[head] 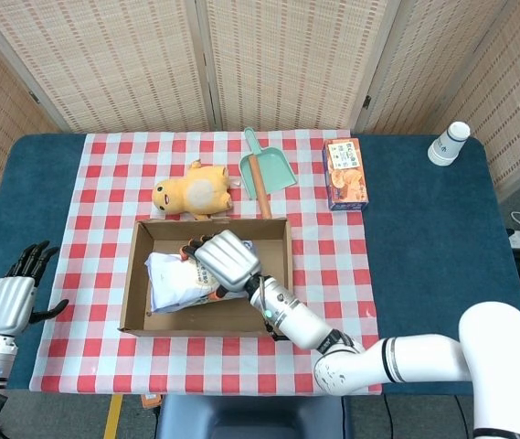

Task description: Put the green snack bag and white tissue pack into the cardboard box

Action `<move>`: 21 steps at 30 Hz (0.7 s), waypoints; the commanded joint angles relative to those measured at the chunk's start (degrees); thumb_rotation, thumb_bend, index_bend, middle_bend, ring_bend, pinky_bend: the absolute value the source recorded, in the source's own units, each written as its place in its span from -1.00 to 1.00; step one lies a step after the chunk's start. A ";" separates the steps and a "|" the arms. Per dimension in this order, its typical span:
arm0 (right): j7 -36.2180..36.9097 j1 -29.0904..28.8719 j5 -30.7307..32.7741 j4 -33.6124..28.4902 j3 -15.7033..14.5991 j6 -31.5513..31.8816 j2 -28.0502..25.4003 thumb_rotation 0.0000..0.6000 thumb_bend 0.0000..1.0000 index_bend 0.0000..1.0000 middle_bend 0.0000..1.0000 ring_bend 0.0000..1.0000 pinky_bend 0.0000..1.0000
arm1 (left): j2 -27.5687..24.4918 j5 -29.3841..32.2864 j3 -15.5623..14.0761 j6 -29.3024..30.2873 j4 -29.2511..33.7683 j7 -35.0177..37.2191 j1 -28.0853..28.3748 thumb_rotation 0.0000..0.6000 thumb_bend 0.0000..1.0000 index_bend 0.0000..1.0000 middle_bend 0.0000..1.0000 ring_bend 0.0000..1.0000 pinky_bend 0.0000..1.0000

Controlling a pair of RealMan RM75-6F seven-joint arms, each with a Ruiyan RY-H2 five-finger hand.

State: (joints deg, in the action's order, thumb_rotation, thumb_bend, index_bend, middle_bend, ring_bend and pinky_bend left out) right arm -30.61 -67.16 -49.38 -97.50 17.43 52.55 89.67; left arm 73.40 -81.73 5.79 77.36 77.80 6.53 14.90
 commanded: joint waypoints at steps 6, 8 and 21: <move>-4.66 -1.30 4.54 -1.05 -0.40 3.02 -1.14 1.00 -1.00 -1.00 -1.00 -1.00 -1.00 | -0.13 0.02 0.04 -0.02 0.00 0.22 0.00 1.00 -0.62 -0.76 -0.94 -1.00 -0.55; -4.06 -0.83 3.44 -1.86 -0.30 3.83 -1.79 1.00 -1.00 -1.00 -1.00 -1.00 -1.00 | -0.11 0.11 0.02 -0.12 -0.04 0.13 -0.01 1.00 -0.63 -0.76 -0.94 -1.00 -0.55; -4.08 10.85 -7.65 -13.92 -2.46 17.15 -20.75 1.00 -1.00 -1.00 -1.00 -1.00 -1.00 | 0.60 0.29 -0.18 -0.99 -0.48 -0.94 0.37 1.00 -0.63 -0.76 -0.94 -1.00 -0.55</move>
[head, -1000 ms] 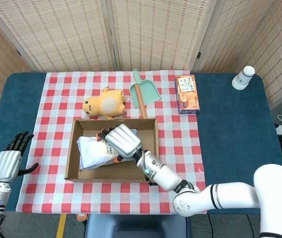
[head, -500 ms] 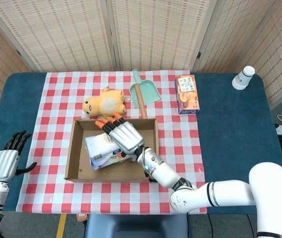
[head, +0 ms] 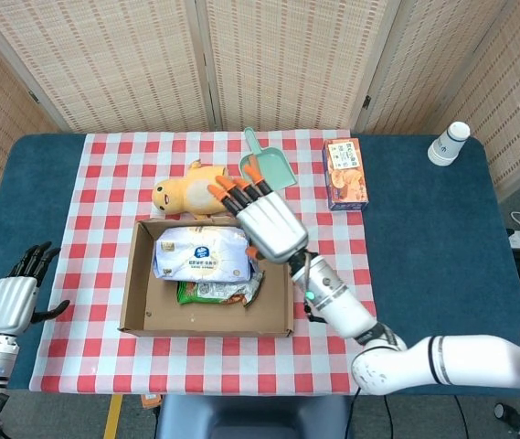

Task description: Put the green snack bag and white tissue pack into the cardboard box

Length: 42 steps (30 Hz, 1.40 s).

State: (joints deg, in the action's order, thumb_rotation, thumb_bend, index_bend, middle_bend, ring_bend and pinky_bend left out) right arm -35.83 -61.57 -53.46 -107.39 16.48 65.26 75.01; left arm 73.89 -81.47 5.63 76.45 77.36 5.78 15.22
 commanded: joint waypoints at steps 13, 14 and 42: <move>18.62 26.62 -12.92 -3.15 -13.24 7.61 -23.57 1.00 -1.00 -0.98 -1.00 -1.00 -1.00 | 0.70 0.06 -0.27 -0.34 -0.01 -1.78 0.19 1.00 -0.63 -0.76 -0.94 -1.00 -0.55; 20.02 28.09 -13.91 -2.45 -14.32 7.78 -23.91 1.00 -1.00 -0.97 -1.00 -1.00 -1.00 | 0.71 0.03 -0.26 -0.31 -0.02 -1.79 0.19 1.00 -0.62 -0.76 -0.94 -1.00 -0.55; 25.85 47.83 -24.80 8.94 -20.25 15.24 -16.69 1.00 -1.00 -0.94 -1.00 -1.00 -1.00 | 1.11 0.83 0.08 -0.21 -0.57 -2.99 0.06 1.00 -0.62 -0.76 -0.94 -1.00 -0.55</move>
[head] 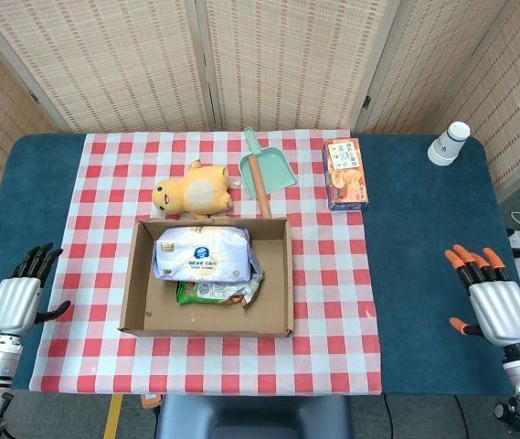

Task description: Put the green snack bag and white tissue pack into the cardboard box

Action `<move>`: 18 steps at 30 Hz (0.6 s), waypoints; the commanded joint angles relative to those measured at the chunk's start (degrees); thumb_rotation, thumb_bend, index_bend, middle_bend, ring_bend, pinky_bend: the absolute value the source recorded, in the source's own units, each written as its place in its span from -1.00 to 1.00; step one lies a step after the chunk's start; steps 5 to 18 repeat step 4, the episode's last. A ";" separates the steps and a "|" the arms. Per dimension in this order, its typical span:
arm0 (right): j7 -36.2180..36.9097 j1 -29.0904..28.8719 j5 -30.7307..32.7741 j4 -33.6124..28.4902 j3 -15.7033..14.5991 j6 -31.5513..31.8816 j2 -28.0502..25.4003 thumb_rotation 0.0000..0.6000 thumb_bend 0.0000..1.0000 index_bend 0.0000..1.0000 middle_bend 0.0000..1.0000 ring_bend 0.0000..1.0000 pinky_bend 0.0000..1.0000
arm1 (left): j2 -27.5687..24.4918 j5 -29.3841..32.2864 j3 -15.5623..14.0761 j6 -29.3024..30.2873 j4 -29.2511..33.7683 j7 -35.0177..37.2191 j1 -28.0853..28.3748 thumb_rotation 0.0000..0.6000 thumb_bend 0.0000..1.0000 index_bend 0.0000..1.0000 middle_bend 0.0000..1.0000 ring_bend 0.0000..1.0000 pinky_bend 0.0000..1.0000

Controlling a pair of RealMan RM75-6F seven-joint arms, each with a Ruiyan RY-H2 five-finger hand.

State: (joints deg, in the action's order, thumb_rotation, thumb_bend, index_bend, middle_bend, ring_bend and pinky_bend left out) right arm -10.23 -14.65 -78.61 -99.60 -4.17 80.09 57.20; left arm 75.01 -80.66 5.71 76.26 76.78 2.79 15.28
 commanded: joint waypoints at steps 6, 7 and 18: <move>2.37 2.11 0.63 3.33 1.04 0.30 2.62 1.00 -1.00 -0.94 -1.00 -1.00 -1.00 | 0.00 0.00 -0.06 -0.09 0.03 -0.08 0.00 1.00 -0.63 -0.76 -0.94 -1.00 -0.55; 2.37 2.11 0.63 3.33 1.04 0.30 2.62 1.00 -1.00 -0.94 -1.00 -1.00 -1.00 | 0.00 0.00 -0.06 -0.09 0.03 -0.08 0.00 1.00 -0.63 -0.76 -0.94 -1.00 -0.55; 2.37 2.11 0.63 3.33 1.04 0.30 2.62 1.00 -1.00 -0.94 -1.00 -1.00 -1.00 | 0.00 0.00 -0.06 -0.09 0.03 -0.08 0.00 1.00 -0.63 -0.76 -0.94 -1.00 -0.55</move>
